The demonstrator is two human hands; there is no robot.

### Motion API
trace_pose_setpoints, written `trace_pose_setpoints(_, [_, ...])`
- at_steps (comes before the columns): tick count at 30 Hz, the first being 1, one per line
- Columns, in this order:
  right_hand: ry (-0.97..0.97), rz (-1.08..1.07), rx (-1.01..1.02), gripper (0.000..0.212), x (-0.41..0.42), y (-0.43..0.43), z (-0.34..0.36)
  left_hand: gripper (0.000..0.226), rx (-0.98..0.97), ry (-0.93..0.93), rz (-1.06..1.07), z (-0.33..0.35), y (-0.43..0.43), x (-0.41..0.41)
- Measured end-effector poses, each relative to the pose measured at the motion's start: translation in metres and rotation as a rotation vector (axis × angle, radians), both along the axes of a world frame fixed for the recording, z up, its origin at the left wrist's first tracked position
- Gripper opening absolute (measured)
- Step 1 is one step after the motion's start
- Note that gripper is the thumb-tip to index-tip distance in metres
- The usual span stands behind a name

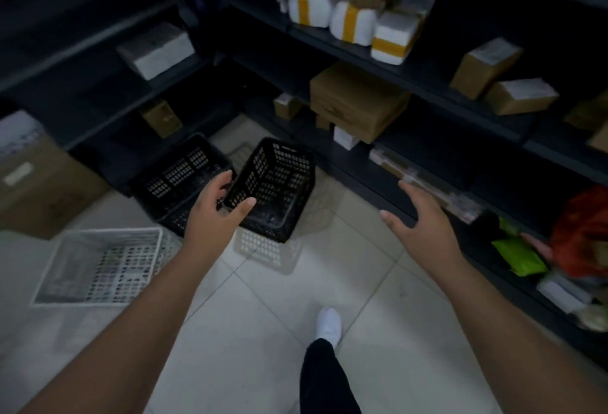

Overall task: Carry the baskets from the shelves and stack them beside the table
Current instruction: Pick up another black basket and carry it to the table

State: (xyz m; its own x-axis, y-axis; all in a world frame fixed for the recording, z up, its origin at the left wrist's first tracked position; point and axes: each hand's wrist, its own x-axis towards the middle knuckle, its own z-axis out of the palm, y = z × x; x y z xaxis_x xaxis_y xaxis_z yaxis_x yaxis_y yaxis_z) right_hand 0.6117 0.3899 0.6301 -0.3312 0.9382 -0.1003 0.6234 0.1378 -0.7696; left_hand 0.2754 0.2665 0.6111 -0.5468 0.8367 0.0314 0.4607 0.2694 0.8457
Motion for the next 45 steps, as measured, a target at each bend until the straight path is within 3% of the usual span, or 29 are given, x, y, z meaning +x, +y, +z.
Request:
trace_pose_setpoints(8, [-0.065,0.148,-0.060,0.074,-0.159,0.141,-0.067,0.069,-0.080,-0.100,0.218,-0.079,0.081,-0.115])
trace_pose_setpoints(14, [-0.146,0.194,-0.107,0.071,-0.256,0.219,-0.138,0.065,-0.153,-0.250,0.261,-0.166,0.129,-0.176])
trace_pose_setpoints(19, [-0.211,0.172,-0.118,0.070,-0.329,0.285,-0.221,0.079,-0.234,-0.329,0.332,-0.259,0.181,-0.235])
trace_pose_setpoints(25, [-0.271,0.177,-0.150,0.069,-0.391,0.364,-0.342,0.067,-0.369,-0.391,0.466,-0.379,0.226,-0.271])
trace_pose_setpoints(28, [-0.265,0.151,-0.215,0.071,-0.416,0.408,-0.409,0.072,-0.442,-0.463,0.631,-0.439,0.233,-0.274])
trace_pose_setpoints(31, [-0.294,0.163,-0.194,0.074,-0.439,0.454,-0.475,0.079,-0.453,-0.565,0.930,-0.499,0.232,-0.277])
trace_pose_setpoints(36, [-0.375,0.287,-0.179,0.076,-0.470,0.516,-0.575,0.088,-0.507,-0.661,1.105,-0.587,0.237,-0.260])
trace_pose_setpoints(38, [-0.415,0.318,-0.178,0.077,-0.483,0.533,-0.606,0.077,-0.459,-0.766,1.156,-0.613,0.247,-0.250])
trace_pose_setpoints(41, [-0.505,0.423,-0.154,0.079,-0.499,0.548,-0.655,0.041,-0.348,-0.893,1.163,-0.648,0.262,-0.243])
trace_pose_setpoints(45, [-0.531,0.420,-0.112,0.066,-0.513,0.559,-0.685,0.029,-0.366,-0.875,1.314,-0.666,0.256,-0.246])
